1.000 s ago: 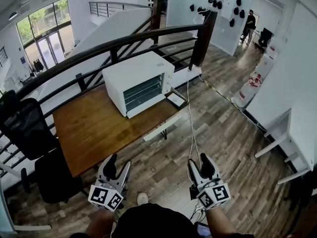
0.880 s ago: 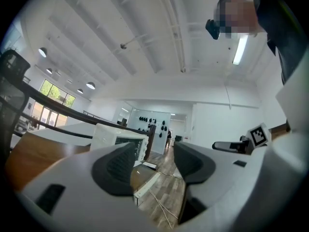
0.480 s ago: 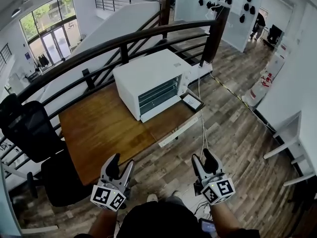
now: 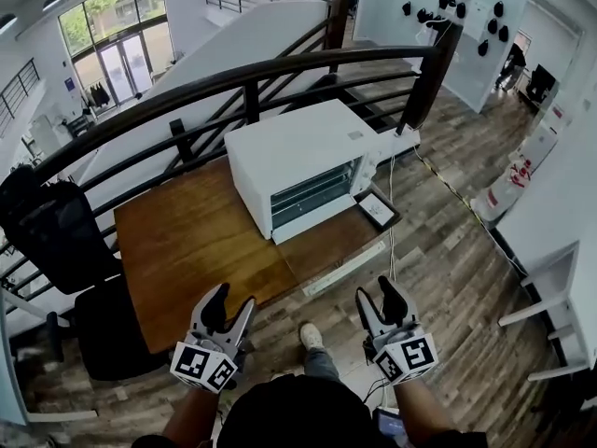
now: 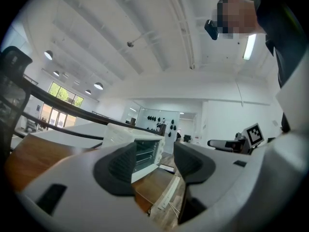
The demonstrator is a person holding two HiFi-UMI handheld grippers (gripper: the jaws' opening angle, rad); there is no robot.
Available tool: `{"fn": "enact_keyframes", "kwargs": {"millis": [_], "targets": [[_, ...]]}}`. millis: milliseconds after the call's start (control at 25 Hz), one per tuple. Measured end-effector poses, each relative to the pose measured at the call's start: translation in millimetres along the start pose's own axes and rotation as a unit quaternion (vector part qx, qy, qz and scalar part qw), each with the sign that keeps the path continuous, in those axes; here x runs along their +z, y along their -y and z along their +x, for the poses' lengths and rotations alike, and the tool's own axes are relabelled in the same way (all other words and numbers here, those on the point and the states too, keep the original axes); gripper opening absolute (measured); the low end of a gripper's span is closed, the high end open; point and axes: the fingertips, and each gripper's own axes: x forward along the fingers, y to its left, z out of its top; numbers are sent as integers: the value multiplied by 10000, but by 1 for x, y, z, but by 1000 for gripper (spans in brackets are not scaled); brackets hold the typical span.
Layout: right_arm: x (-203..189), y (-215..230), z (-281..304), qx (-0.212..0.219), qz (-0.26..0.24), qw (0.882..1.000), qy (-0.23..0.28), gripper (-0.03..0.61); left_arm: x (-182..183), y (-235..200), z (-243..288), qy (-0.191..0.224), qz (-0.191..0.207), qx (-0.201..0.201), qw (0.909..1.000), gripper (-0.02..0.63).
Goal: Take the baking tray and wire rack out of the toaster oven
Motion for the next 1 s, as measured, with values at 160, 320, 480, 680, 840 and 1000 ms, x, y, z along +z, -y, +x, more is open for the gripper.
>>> {"fn": "enact_keyframes", "kwargs": {"millis": [160,320,480,680,840,1000], "targets": [[2,20,41,275,49,9996,-48,193,1,-10,31,37,8,176,9998,247],[3,43,78,486,87,9987,-99,192,0,-13,62,52,-5,304,9995,247],[-6,62,115,718,198,9970,-198,192,-7,-17,91,26,2,420,9991,247],[-25,86,155,925,643,9927,-434,190,-13,-23,121,13,-17,597,9982,247],[-53,107,192,937,1469,9815,-799,190,-14,-24,138,54,12,790,9969,247],[-76,111,222,1056,1712,9731,-1123,188,-23,-24,151,-26,-11,986,9951,247]]}}
